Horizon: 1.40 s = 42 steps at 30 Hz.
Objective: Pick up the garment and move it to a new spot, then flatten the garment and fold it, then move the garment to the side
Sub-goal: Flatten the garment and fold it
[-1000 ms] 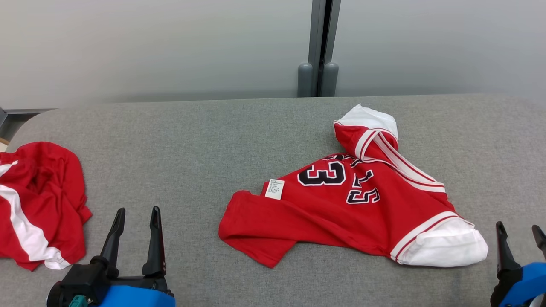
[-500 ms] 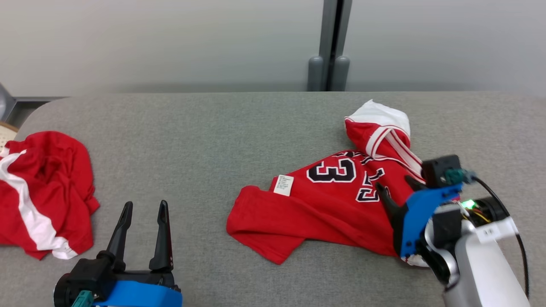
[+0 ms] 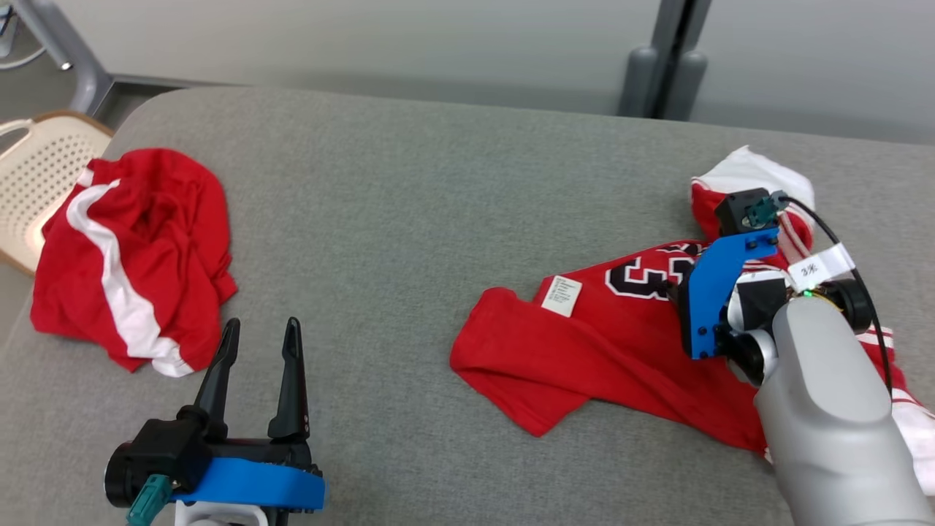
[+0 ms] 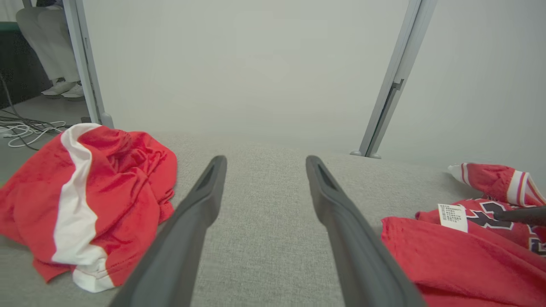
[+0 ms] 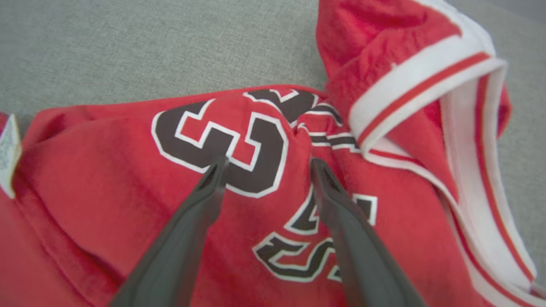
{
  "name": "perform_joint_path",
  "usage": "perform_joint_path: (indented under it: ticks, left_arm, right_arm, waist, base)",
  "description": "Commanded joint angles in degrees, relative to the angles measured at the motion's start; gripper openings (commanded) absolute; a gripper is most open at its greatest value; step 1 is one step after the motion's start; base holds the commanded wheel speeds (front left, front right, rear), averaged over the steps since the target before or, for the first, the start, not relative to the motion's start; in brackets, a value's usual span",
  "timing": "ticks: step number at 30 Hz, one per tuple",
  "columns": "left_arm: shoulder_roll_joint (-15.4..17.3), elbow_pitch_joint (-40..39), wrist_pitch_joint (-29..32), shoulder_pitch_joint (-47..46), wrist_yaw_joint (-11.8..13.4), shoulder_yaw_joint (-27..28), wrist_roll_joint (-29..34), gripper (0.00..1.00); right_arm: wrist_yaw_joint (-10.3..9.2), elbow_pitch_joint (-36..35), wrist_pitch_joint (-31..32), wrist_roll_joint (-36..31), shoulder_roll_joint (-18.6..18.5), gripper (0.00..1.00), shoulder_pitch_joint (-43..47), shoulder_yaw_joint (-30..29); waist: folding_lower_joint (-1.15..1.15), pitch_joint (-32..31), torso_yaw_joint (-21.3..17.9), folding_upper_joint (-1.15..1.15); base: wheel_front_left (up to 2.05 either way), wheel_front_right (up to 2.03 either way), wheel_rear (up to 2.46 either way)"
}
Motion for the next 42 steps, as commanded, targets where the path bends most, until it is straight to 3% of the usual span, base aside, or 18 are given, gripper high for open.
perform_joint_path:
  ticks: [1, 7, 8, 9, 10, 18, 28, 29, 30, 31, 37, 42]
  left_arm:
    - [-0.15, 0.20, -0.26, -1.06, -0.33, -0.01, 0.35, 1.00]
    - [-0.72, 0.84, -0.42, -2.45, -1.05, -0.40, 0.77, 1.00]
    - [-0.75, 0.93, -0.45, -2.71, -1.16, -0.42, 1.01, 1.00]
    - [-0.74, 1.01, -0.46, -3.03, -1.29, -0.57, 1.11, 1.00]
    - [-0.72, 1.09, -0.44, -3.28, -1.35, -0.70, 1.32, 1.00]
    - [-0.07, 1.97, -0.49, -6.37, -2.46, -1.77, 2.76, 1.00]
    - [-0.80, 2.85, -0.52, -8.89, -3.56, -2.72, 3.24, 1.00]
    - [-0.86, 2.96, -0.52, -8.90, -3.72, -2.75, 3.27, 1.00]
    - [-0.92, 3.11, -0.52, -8.86, -3.82, -2.75, 3.30, 1.00]
    - [-0.91, 3.27, -0.52, -8.75, -3.79, -2.70, 3.32, 1.00]
    - [-0.69, 4.03, -0.53, -7.20, -3.84, -1.60, 3.18, 1.00]
    - [-0.34, 3.84, -0.53, -5.19, -3.41, -0.63, 3.38, 1.00]
  right_arm:
    - [0.01, 1.76, -0.03, -0.75, -0.05, 1.00, -1.52, -0.95]
    - [0.01, 10.26, 2.72, -5.86, -0.65, 1.00, -3.27, -3.94]
    - [0.01, 11.35, 3.01, -6.16, -0.55, 0.87, -3.17, -3.95]
    - [0.02, 12.03, 2.43, -6.31, -0.49, 0.31, -3.31, -3.99]
    - [0.02, 12.50, 1.62, -6.39, -0.45, 0.00, -3.64, -3.90]
    - [0.01, 12.07, -9.80, -6.72, -0.34, 0.00, -10.88, -2.68]
    - [0.01, 14.05, -21.71, -8.67, -1.00, 0.00, -19.38, -7.20]
    - [0.01, 14.67, -22.56, -9.12, -0.97, 0.19, -19.79, -7.02]
    - [0.02, 15.67, -22.98, -9.21, -0.88, 0.89, -20.02, -6.64]
    - [0.02, 16.55, -23.77, -9.26, -0.83, 1.00, -20.18, -6.18]
    - [0.01, 20.90, -28.29, -6.20, -0.60, 1.00, -17.81, -2.54]
    - [0.01, 20.47, -32.22, -0.55, -0.72, 1.00, -13.57, 1.13]
  waist:
    - [-0.01, 1.74, 1.84, 0.00]
    - [-0.01, 3.36, 3.81, 0.00]
    - [-0.01, 3.49, 3.89, 0.00]
    - [-0.01, 3.67, 3.93, 0.00]
    - [-0.01, 3.82, 3.93, 0.00]
    - [-0.01, 5.86, 2.92, 0.00]
    - [-0.01, 7.54, 3.72, 0.00]
    - [-0.01, 7.49, 3.84, 0.00]
    - [-0.01, 7.35, 3.95, 0.00]
    - [-0.01, 7.17, 3.98, 0.00]
    - [-0.01, 4.93, 2.85, 0.00]
    - [-0.01, 2.20, 0.35, 0.00]
  base:
    - [0.00, 0.00, 0.00]
    - [0.00, 0.00, 0.00]
    - [0.00, 0.00, 0.00]
    - [0.00, 0.00, 0.00]
    - [0.00, 0.00, 0.00]
    - [0.00, 0.00, 0.00]
    - [0.00, 0.00, 0.00]
    - [0.00, 0.00, 0.00]
    - [0.00, 0.00, 0.00]
    - [0.00, 0.00, 0.00]
    - [0.00, 0.00, 0.00]
    - [0.00, 0.00, 0.00]
